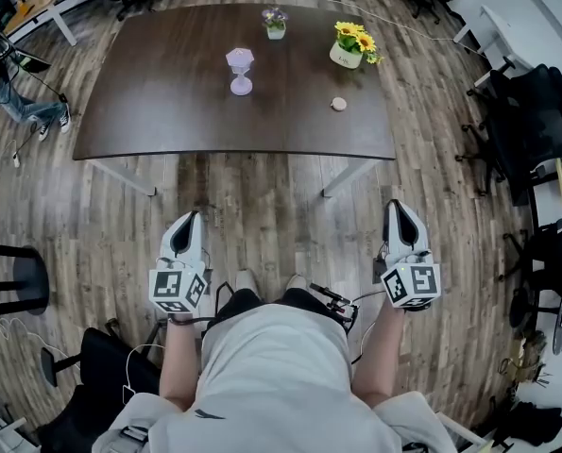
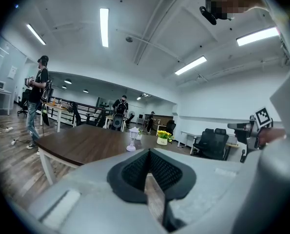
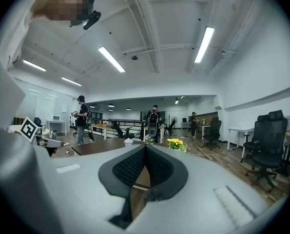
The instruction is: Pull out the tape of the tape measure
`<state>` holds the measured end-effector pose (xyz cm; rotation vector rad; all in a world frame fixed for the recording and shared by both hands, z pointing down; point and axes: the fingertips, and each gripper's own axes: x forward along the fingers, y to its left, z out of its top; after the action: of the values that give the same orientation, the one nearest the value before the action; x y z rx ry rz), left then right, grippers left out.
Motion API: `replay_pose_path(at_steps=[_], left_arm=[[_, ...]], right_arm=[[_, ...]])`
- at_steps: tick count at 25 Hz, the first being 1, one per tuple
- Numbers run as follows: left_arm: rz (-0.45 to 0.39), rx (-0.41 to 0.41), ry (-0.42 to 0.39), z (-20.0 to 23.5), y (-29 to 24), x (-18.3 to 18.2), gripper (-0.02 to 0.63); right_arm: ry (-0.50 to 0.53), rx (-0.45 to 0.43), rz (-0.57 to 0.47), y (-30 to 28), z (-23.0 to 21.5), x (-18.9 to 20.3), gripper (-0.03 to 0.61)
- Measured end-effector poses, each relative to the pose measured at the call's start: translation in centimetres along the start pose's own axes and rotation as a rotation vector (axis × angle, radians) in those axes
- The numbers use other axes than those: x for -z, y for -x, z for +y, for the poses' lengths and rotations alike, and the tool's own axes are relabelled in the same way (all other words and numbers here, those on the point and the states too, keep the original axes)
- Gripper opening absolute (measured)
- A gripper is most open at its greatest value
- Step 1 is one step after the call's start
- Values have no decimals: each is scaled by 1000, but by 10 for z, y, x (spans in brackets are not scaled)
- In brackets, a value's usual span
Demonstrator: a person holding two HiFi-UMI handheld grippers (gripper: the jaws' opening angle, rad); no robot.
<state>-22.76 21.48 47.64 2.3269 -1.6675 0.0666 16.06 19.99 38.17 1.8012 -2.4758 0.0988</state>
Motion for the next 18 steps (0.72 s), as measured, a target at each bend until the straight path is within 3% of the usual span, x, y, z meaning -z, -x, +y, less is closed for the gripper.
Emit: replay_pose_path(at_steps=[9, 18], left_arm=[[16, 70, -13, 20, -18, 1, 6], [27, 44, -4, 37, -51, -2, 5]], right_arm=[[-1, 24, 29, -8, 27, 16, 0], [-37, 14, 21, -51, 10, 22, 0]])
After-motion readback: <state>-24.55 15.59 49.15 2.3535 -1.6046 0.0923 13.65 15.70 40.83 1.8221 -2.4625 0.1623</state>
